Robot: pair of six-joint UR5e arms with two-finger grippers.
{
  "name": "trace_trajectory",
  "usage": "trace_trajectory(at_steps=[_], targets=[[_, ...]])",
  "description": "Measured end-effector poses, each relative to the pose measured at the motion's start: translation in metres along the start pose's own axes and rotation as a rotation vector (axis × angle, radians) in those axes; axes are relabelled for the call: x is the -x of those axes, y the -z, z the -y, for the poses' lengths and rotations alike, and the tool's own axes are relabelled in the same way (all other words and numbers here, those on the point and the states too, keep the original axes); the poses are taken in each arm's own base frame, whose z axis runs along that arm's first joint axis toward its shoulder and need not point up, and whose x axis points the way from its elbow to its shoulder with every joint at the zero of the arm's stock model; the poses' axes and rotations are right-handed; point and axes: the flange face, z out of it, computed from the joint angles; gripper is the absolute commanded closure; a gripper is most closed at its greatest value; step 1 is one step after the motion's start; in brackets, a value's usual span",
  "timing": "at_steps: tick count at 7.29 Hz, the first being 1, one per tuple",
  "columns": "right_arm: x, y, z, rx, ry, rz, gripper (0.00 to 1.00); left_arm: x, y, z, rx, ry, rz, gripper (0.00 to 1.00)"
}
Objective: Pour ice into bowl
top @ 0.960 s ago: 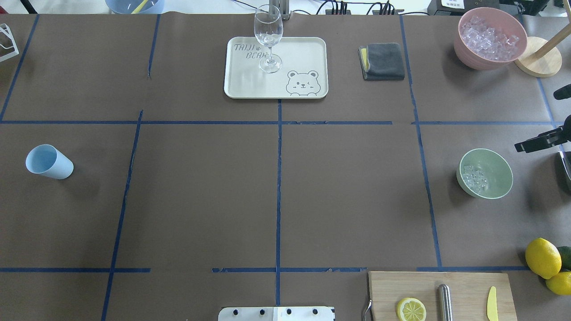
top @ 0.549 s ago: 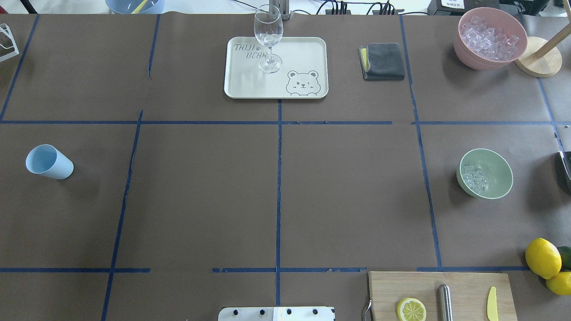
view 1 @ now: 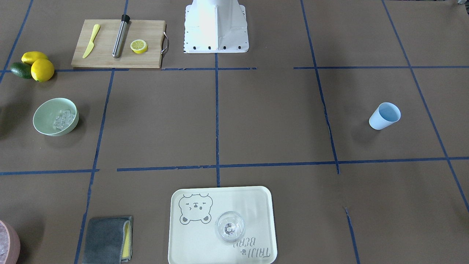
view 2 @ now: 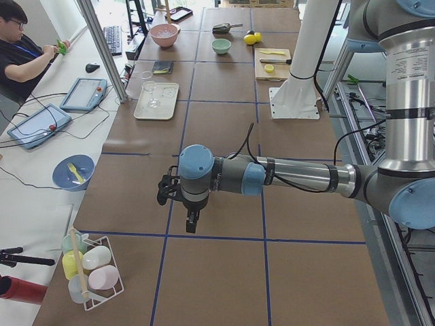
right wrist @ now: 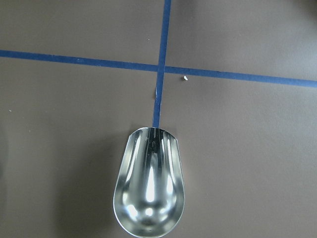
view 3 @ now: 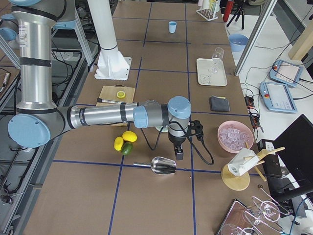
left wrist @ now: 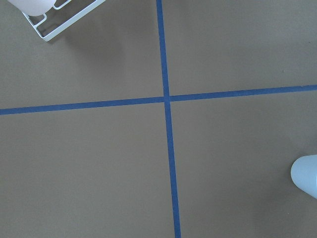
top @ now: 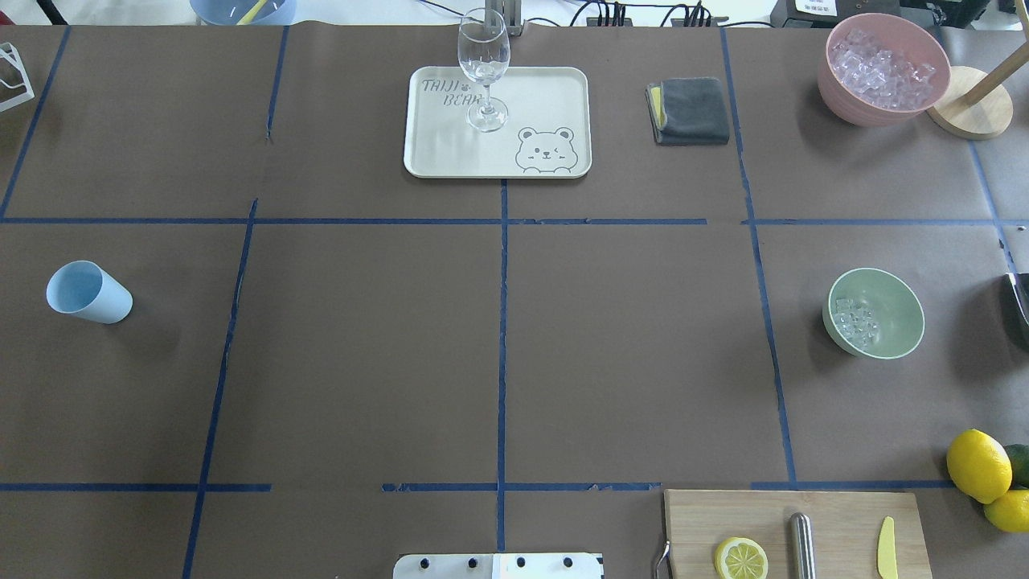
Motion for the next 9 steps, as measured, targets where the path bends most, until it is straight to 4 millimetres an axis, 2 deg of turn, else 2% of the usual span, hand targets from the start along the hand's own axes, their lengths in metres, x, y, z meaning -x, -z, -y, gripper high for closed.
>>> trace_trajectory(at_steps=[2,7,9], targets=[[-0.0012,-0.002,-0.0045,0.004,-0.009,0.012,0.0,-0.0009,-0.0018,-0.0006,0.006,0.005,-0.026,0.0],[0.0056,0.0039,-0.0005,-0.009,0.004,0.029,0.0,0.0026,-0.0093,-0.0018,0.021,0.014,-0.033,0.0],[0.0025,-0.0008,-0.0065,0.0,-0.003,0.037,0.0,0.0029,-0.0098,-0.0018,0.022,0.015,-0.034,0.0]])
